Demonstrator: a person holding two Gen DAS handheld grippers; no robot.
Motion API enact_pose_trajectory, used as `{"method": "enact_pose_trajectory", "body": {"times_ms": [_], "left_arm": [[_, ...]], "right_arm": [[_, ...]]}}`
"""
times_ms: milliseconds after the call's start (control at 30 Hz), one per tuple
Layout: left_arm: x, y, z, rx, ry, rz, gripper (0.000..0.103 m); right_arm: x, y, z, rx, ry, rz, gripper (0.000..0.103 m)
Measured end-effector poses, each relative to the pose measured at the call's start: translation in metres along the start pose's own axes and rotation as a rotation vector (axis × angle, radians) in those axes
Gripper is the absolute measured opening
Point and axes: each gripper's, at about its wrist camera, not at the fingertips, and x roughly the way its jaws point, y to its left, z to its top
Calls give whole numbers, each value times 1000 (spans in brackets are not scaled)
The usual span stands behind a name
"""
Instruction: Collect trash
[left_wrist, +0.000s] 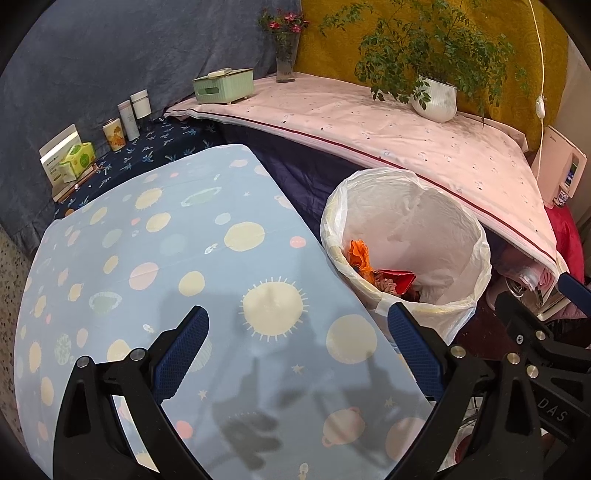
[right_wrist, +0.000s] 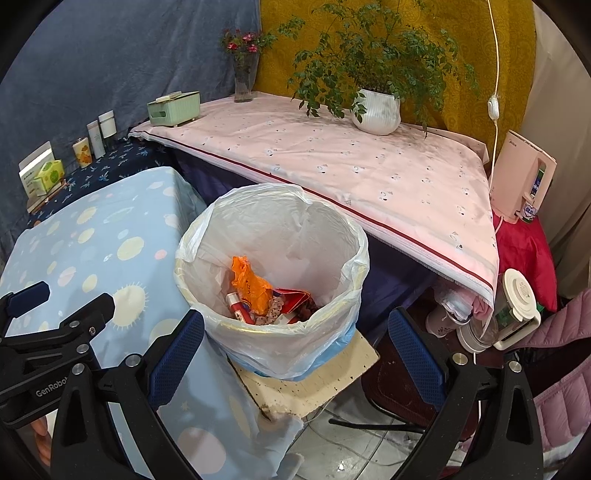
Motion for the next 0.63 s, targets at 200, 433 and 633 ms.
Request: {"method": "enact_pose_trajectory", "body": {"times_ms": [200,433,633], "left_arm": [[0,-1,0,2,2,-1,93],[2,-2,-1,7,8,-5,93],[3,-1,0,7,13,-10,93]], "right_arm": [[1,-3,-1,0,0,-1,96],[1,-3,-1,0,0,-3,96],[0,-2,-3,6,1,-9,96]]}}
